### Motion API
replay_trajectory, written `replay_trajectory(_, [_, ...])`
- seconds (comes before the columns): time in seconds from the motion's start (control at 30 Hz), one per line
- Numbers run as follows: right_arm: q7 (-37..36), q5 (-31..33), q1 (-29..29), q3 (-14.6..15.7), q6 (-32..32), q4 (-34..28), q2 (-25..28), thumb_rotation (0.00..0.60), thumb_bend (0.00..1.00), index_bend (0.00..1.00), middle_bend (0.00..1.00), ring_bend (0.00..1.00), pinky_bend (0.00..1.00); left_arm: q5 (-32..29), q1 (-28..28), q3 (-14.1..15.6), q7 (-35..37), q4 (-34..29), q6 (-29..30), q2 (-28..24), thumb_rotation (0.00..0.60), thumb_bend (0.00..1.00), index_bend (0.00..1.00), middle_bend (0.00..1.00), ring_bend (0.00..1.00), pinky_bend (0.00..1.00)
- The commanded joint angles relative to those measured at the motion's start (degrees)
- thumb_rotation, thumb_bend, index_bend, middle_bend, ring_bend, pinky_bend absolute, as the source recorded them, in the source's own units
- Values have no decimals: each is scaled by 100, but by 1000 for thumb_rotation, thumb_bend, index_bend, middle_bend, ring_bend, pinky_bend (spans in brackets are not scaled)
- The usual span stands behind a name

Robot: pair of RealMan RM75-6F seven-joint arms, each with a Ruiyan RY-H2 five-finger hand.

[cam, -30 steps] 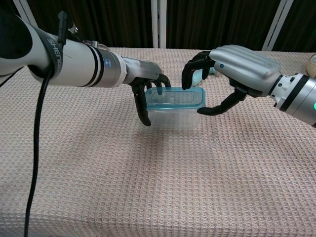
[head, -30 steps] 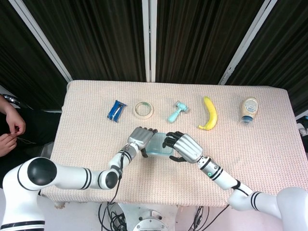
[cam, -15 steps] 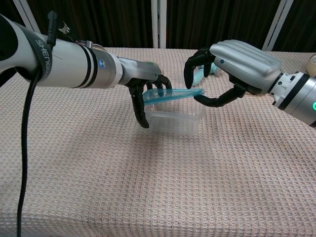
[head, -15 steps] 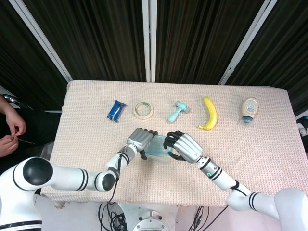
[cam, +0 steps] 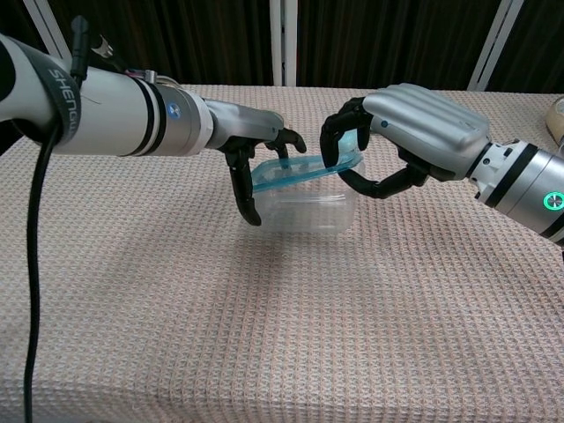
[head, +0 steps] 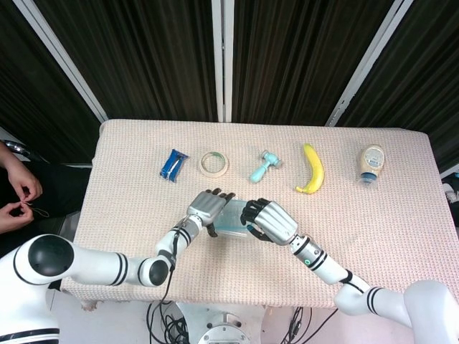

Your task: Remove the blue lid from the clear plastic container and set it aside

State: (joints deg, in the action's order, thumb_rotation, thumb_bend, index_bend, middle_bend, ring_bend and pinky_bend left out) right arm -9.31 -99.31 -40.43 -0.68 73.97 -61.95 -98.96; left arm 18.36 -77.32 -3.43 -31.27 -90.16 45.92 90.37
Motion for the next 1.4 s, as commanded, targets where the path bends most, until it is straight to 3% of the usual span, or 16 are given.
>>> replay_trajectory(0.03, [11,-24,34,2,97,95,-67,600,612,743,545,374,477,67,55,-5,3,-49,107,-20,600,0,1,87,1,99])
replay_trajectory(0.33, [-97,-127,108,-63,542,472,-272,600,627,856,641,439,499,334,274,51,-47,-202,403,-82,600,0,0,68,0,86])
replay_trajectory(0.7, [-31,-221,140,-158,961,698,-287,600,628,887,663,454,504,687,620,73,-47,-308,725,-311,600,0,0,61,0,86])
replay_trajectory(1.07, [-28,96,270,-585,1430,858,-126,600,628,894,672,459,504,1067,1201,43,266,-242,980,-755,600,0,0,60,0,84])
replay_trajectory(1.4, [-125,788,516,-923,1267,1235,-19,600,628,895,679,456,504,1780,2163,55,1063,-247,1496,-1393,600,0,0,60,0,64])
